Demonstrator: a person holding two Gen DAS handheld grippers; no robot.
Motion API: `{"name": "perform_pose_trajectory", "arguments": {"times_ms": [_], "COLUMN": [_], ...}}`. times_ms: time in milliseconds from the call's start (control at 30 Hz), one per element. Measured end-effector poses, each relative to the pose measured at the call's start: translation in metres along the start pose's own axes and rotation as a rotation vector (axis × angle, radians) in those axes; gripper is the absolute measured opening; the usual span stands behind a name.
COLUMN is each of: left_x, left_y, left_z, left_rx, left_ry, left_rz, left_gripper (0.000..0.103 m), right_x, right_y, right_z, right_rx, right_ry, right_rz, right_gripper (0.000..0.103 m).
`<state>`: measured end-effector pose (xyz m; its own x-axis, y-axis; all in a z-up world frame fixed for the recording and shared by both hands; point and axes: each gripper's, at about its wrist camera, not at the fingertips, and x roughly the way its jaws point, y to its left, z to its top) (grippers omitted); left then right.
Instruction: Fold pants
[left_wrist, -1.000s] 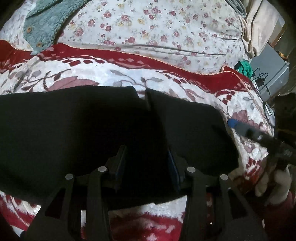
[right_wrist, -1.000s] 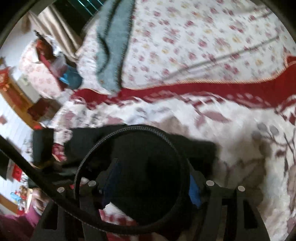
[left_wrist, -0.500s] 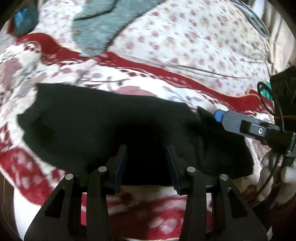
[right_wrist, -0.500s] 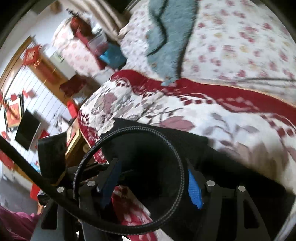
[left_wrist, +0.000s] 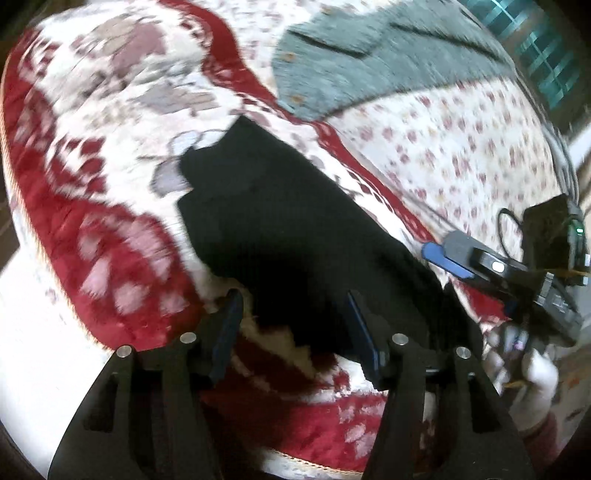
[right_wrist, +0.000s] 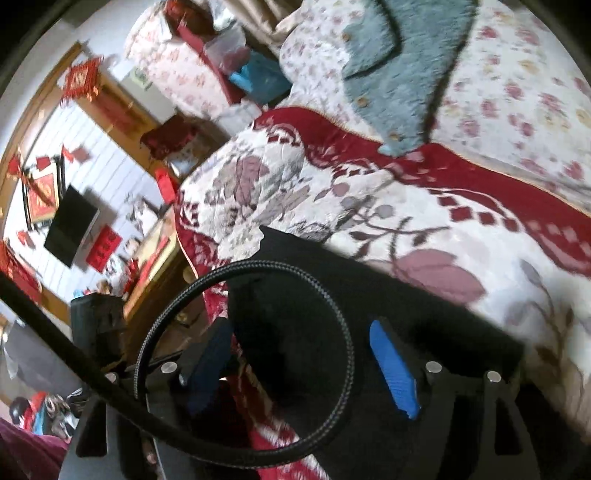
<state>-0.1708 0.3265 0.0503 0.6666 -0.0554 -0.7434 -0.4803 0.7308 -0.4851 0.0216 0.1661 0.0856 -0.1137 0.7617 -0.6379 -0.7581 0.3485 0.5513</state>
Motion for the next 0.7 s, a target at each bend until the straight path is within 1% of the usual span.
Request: {"name": "perform_pose_trajectory", "arguments": {"times_ms": [100, 233, 333, 533, 700], "left_x": [0.0, 0.006, 0.01, 0.016, 0.022], "left_y": [0.008, 0.019, 0.027, 0.024, 0.023], "left_z": [0.0, -0.002, -0.002, 0.005, 0.008], "left_rx": [-0.024, -0.058, -0.092, -0.094, -0.124], "left_ry": [-0.002, 0.007, 0.008, -0.006, -0.02], "left_rz": [0.013, 0.028, 0.028, 0.034, 0.015], "left_gripper": [0.057, 0.057, 0.057, 0.057, 0.063], "right_x": [0.019, 0.032, 0.04, 0.055, 0.073], "right_y": [0.006, 0.008, 0.011, 0.015, 0.02], "right_z": [0.012, 0.018, 0.022, 0.032, 0.044], "right_rx": [-0.025, -0.023, -0.045, -0.078, -0.138], "right_ry": [0.029, 0.036, 0.05, 0.072, 0.111], "right_rz": [0.003, 0.018, 0.008, -0.007, -0.027], "right_gripper": [0.076, 0.076, 0.076, 0.076, 0.078]}}
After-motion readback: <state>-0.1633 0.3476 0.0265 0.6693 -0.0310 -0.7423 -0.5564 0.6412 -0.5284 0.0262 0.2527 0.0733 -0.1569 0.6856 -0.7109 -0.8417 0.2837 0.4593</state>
